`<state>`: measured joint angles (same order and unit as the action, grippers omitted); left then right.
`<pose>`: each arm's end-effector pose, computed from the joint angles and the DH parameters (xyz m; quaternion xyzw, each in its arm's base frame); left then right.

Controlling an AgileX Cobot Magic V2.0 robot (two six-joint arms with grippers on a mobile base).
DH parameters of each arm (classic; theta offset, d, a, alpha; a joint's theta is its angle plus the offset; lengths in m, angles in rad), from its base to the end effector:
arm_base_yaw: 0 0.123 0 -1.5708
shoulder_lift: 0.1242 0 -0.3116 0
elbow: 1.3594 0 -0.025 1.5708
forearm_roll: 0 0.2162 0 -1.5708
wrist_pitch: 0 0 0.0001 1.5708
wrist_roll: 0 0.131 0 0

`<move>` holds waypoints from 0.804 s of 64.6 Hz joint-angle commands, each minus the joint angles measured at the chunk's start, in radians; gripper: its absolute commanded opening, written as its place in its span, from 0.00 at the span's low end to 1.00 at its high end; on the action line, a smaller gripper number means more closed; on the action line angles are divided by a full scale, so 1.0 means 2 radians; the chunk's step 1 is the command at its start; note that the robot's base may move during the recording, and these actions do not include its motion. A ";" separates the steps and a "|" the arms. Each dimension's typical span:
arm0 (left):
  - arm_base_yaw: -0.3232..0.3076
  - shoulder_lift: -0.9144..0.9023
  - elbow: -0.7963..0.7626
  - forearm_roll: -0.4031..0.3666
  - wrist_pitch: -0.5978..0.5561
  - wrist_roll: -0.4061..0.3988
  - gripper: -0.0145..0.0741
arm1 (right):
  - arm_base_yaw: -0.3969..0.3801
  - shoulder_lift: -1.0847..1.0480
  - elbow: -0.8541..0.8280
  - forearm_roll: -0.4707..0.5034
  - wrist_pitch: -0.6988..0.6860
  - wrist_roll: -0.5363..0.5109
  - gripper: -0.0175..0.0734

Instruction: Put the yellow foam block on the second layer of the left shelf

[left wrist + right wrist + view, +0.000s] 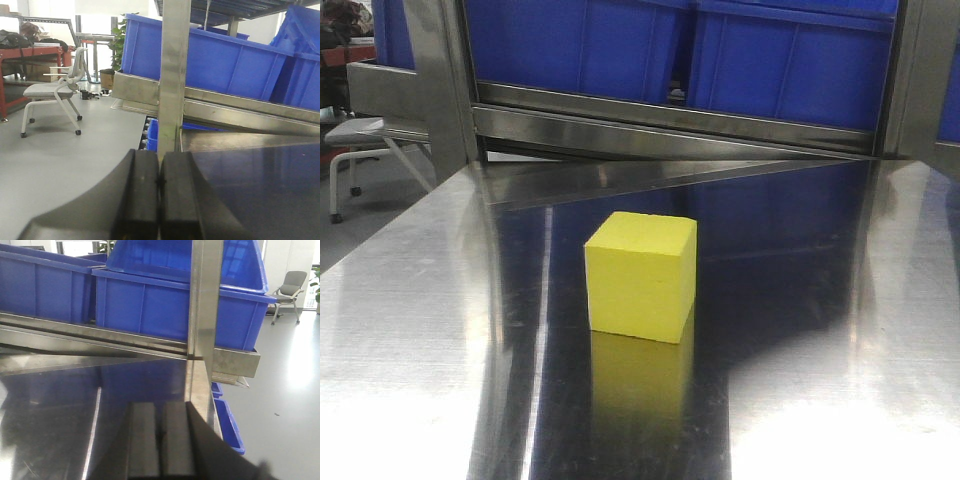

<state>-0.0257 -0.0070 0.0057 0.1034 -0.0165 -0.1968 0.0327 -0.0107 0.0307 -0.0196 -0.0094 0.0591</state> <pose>0.0340 -0.0011 0.2171 -0.0220 0.6687 -0.0448 0.7419 0.0350 0.0012 0.2077 0.0022 0.6795 0.0265 0.7332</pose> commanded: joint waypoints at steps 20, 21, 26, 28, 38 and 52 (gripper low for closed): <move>0.001 -0.010 0.012 -0.002 -0.044 -0.002 0.32 | -0.004 -0.009 -0.011 -0.004 -0.046 -0.002 0.26; 0.001 -0.010 0.012 -0.002 -0.044 -0.002 0.32 | -0.004 -0.009 -0.011 -0.004 -0.046 -0.002 0.26; 0.001 -0.010 0.012 -0.002 -0.044 -0.002 0.32 | -0.004 -0.009 -0.018 -0.004 -0.033 -0.002 0.26; 0.001 -0.010 0.012 -0.002 -0.044 -0.002 0.32 | -0.004 -0.009 -0.025 -0.004 -0.020 -0.002 0.26; 0.001 -0.010 0.012 -0.002 -0.044 -0.002 0.32 | -0.004 0.003 -0.068 -0.004 0.052 -0.002 0.26; 0.001 -0.010 0.012 -0.002 -0.044 -0.002 0.32 | -0.002 0.080 -0.121 -0.004 0.101 -0.002 0.26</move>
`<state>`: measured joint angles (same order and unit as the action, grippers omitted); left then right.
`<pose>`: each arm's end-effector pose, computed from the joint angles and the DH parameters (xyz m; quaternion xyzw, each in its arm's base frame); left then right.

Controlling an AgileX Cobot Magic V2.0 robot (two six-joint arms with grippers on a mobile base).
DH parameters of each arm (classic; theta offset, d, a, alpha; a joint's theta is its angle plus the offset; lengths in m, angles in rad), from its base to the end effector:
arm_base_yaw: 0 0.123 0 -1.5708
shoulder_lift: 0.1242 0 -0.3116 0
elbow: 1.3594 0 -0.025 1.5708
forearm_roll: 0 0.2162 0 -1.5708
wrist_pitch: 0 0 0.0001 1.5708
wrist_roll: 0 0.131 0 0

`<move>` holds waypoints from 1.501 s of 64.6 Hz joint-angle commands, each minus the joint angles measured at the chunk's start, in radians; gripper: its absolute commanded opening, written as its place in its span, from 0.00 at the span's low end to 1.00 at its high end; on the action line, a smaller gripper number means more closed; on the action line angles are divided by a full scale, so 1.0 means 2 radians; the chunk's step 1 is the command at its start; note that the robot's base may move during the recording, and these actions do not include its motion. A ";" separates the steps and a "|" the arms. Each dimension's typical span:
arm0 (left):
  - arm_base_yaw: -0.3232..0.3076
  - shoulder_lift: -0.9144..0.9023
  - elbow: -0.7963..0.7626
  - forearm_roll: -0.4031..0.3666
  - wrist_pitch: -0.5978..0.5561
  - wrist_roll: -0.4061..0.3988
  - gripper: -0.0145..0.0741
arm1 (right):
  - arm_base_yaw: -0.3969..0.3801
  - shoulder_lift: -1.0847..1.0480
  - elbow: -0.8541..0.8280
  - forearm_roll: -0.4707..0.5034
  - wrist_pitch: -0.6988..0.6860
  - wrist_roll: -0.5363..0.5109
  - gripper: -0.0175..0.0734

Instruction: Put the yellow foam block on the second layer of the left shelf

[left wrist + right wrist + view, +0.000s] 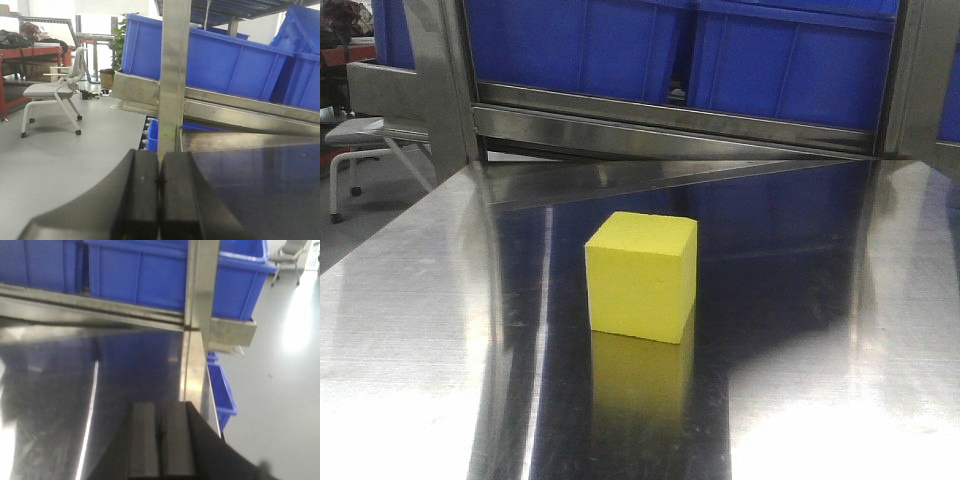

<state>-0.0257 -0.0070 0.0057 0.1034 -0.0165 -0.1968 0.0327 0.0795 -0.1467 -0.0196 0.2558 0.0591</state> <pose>0.0340 -0.0011 0.2171 -0.0220 0.6687 -0.0448 0.7419 0.0349 0.0005 0.2306 0.0044 0.7420 0.0226 0.6700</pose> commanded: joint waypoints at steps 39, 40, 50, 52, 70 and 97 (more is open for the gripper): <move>0.001 -0.010 0.012 -0.002 -0.044 -0.002 0.32 | 0.115 0.382 -0.196 -0.016 0.039 0.037 0.29; 0.001 -0.010 0.012 -0.002 -0.044 -0.002 0.32 | 0.115 0.389 -0.201 -0.016 0.045 0.038 0.29; 0.001 -0.010 0.012 -0.002 -0.044 -0.002 0.32 | 0.127 0.454 -0.259 -0.021 0.107 0.039 0.51; 0.001 -0.010 0.012 -0.002 -0.044 -0.002 0.32 | 0.131 0.464 -0.268 -0.021 0.117 0.043 0.58; 0.001 -0.010 0.012 -0.002 -0.044 -0.002 0.32 | 0.187 0.550 -0.339 -0.022 0.202 0.224 0.88; 0.001 -0.010 0.012 -0.002 -0.044 -0.002 0.32 | 0.283 0.656 -0.468 -0.029 0.270 0.447 0.88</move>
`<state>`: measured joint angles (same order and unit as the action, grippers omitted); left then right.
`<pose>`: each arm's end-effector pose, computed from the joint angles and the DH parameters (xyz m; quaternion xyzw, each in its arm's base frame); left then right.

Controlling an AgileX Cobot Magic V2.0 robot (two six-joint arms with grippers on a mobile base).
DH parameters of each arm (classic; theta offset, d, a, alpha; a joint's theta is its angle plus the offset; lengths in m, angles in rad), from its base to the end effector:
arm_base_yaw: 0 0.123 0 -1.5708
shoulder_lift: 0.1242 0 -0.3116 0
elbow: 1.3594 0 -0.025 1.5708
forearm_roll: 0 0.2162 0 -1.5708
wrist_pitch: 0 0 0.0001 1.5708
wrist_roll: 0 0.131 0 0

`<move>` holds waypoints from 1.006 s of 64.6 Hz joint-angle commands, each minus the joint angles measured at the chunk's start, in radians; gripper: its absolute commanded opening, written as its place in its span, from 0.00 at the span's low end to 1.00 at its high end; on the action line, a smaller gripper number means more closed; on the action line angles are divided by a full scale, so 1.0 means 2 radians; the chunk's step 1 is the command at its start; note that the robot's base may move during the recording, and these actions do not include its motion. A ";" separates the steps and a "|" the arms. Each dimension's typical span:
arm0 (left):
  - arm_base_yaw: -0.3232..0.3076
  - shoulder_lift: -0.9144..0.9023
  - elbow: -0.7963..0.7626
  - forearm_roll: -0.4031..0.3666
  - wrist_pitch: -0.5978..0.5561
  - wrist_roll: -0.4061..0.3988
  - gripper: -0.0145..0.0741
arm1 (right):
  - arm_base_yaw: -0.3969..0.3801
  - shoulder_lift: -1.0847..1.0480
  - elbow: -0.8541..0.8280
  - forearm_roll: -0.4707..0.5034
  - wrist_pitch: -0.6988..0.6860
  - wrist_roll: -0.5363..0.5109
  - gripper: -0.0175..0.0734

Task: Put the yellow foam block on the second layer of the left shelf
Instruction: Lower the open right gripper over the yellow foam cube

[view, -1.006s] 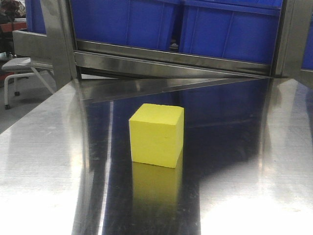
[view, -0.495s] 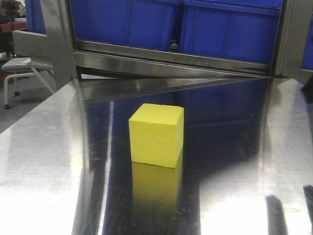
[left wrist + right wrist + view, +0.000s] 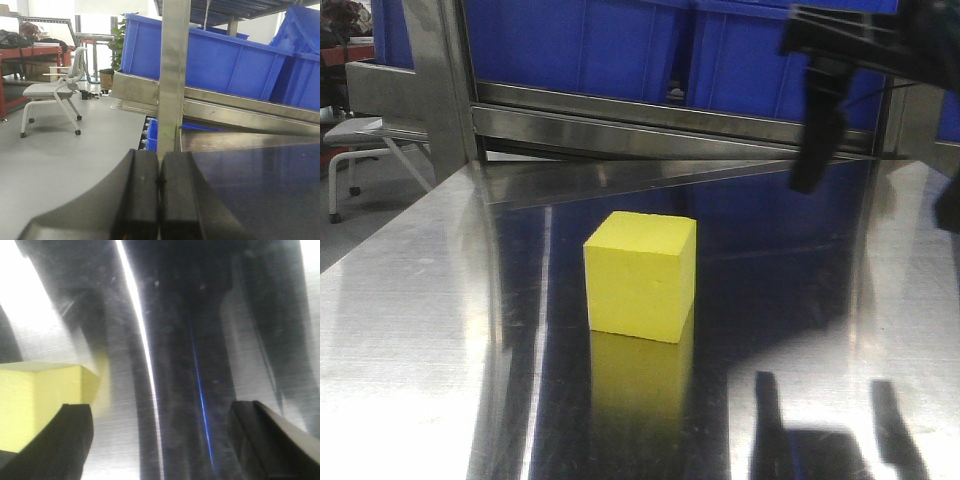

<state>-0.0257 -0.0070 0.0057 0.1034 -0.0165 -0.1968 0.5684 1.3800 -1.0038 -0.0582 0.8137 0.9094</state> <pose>0.0340 -0.0011 0.2171 -0.0220 0.6687 -0.0448 0.7419 0.2159 0.1313 0.2795 0.1507 0.9607 0.1375 0.1883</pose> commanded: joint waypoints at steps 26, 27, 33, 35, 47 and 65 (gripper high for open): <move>0.001 -0.010 0.012 -0.002 -0.044 -0.002 0.32 | 0.067 0.087 -0.129 -0.009 -0.004 0.055 0.88; 0.001 -0.010 0.012 -0.002 -0.044 -0.002 0.32 | 0.068 0.089 -0.132 -0.009 -0.004 0.055 0.88; 0.001 -0.010 0.012 -0.002 -0.044 -0.002 0.32 | 0.077 0.103 -0.144 -0.009 -0.007 0.055 0.88; 0.001 -0.010 0.012 -0.002 -0.044 -0.002 0.32 | 0.080 0.108 -0.148 -0.009 -0.008 0.055 0.88; 0.001 -0.010 0.012 -0.002 -0.044 -0.002 0.32 | 0.096 0.138 -0.175 -0.008 -0.007 0.055 0.88; 0.001 -0.010 0.012 -0.002 -0.044 -0.002 0.32 | 0.106 0.164 -0.203 -0.007 0.014 0.076 0.88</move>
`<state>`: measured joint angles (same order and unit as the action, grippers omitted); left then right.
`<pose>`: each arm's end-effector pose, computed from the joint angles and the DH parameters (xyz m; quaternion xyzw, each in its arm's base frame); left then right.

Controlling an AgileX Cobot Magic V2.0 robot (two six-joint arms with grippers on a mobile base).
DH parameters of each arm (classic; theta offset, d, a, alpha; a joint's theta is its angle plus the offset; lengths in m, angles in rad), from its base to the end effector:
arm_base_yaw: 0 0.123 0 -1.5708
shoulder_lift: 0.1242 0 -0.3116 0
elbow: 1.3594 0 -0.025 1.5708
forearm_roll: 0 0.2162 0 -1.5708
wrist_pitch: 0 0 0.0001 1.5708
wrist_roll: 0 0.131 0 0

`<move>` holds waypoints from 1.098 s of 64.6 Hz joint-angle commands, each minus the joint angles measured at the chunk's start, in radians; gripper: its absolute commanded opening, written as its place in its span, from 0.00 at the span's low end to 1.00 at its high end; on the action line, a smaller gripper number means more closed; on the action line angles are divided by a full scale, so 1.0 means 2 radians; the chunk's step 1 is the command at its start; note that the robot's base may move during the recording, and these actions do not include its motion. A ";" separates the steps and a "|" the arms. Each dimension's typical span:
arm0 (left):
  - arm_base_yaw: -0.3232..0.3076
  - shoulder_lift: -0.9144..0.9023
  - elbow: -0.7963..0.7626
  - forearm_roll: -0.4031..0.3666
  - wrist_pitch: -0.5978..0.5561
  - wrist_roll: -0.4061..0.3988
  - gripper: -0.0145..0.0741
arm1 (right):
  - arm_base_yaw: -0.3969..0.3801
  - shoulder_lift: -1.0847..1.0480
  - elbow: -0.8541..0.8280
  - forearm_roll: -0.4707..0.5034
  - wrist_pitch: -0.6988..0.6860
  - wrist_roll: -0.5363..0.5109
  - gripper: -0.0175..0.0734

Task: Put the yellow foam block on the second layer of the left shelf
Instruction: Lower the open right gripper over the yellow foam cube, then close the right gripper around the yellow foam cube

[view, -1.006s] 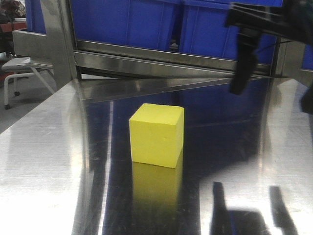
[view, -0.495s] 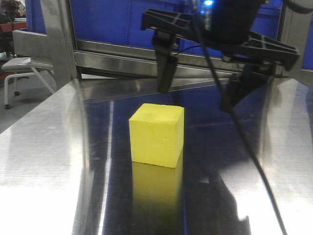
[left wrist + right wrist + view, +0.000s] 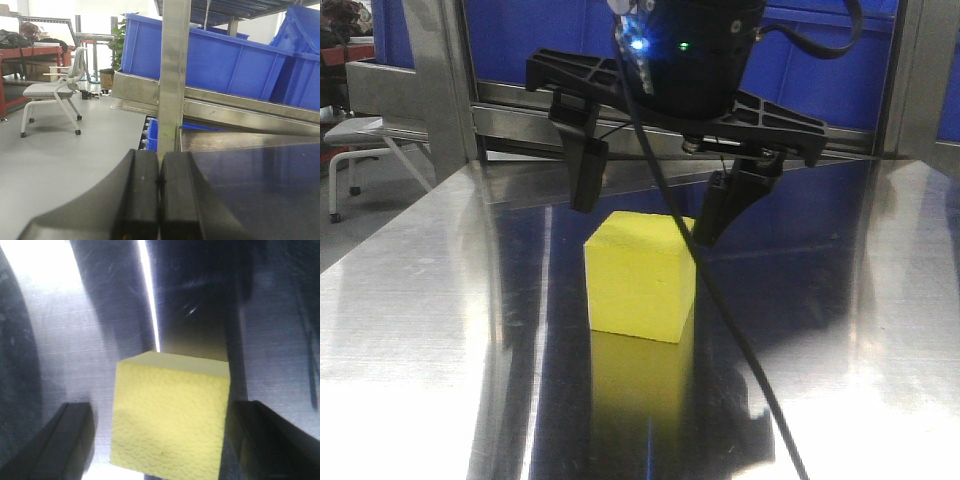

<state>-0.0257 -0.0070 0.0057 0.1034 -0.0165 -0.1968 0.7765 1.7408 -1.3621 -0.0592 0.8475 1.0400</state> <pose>0.0340 -0.0011 0.2171 -0.0220 0.6687 -0.0448 0.7419 0.2605 0.2477 0.2642 0.1140 0.9698 0.1529 0.1521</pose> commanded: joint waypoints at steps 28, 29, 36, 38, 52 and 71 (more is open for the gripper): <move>0.001 -0.010 0.012 -0.002 -0.044 -0.002 0.32 | 0.004 0.016 -0.034 -0.012 0.019 0.029 0.88; 0.001 -0.010 0.012 -0.002 -0.044 -0.002 0.32 | 0.004 0.016 -0.034 -0.012 0.019 0.029 0.88; 0.001 -0.010 0.012 -0.002 -0.044 -0.002 0.32 | 0.005 0.023 -0.034 -0.012 0.019 0.029 0.88; 0.001 -0.010 0.012 -0.002 -0.044 -0.002 0.32 | 0.005 0.025 -0.034 -0.013 0.020 0.029 0.88; 0.001 -0.010 0.012 -0.002 -0.044 -0.002 0.32 | 0.005 0.027 -0.034 -0.031 0.044 0.027 0.88; 0.001 -0.010 0.012 -0.002 -0.044 -0.002 0.32 | 0.004 0.026 -0.034 -0.062 0.116 -0.018 0.88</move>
<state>-0.0257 -0.0070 0.0057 0.1034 -0.0165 -0.1968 0.7883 1.8410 -1.4073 -0.1386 1.0130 1.0697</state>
